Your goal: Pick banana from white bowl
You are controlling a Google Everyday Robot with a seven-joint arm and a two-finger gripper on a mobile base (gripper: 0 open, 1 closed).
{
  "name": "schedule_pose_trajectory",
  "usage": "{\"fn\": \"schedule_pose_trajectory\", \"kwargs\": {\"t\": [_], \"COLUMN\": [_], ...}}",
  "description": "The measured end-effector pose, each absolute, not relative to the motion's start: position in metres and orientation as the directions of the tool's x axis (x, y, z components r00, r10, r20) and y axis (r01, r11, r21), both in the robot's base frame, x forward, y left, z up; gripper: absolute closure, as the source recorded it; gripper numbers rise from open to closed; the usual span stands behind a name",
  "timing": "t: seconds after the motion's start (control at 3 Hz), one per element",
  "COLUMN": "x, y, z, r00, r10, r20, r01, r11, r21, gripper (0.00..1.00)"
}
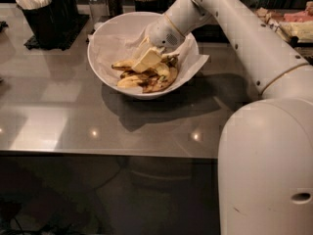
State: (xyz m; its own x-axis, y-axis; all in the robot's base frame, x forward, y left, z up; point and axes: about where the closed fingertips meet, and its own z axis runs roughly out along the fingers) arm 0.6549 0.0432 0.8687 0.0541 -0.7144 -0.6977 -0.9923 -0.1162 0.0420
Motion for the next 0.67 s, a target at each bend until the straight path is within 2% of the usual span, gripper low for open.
{"fn": "schedule_pose_trajectory", "kwargs": {"t": [0.33,0.67], "x": [0.6528,0.6484], "y": [0.0399,0.0341], "z": [0.8736,0.8811], "r00": [0.063,0.074], "r10": [-0.712,-0.722], "r20": [-0.700,-0.688], "r01": [-0.993,-0.993], "r11": [-0.114,-0.120], "r21": [0.027,0.019], "gripper": [0.98,1.00]}}
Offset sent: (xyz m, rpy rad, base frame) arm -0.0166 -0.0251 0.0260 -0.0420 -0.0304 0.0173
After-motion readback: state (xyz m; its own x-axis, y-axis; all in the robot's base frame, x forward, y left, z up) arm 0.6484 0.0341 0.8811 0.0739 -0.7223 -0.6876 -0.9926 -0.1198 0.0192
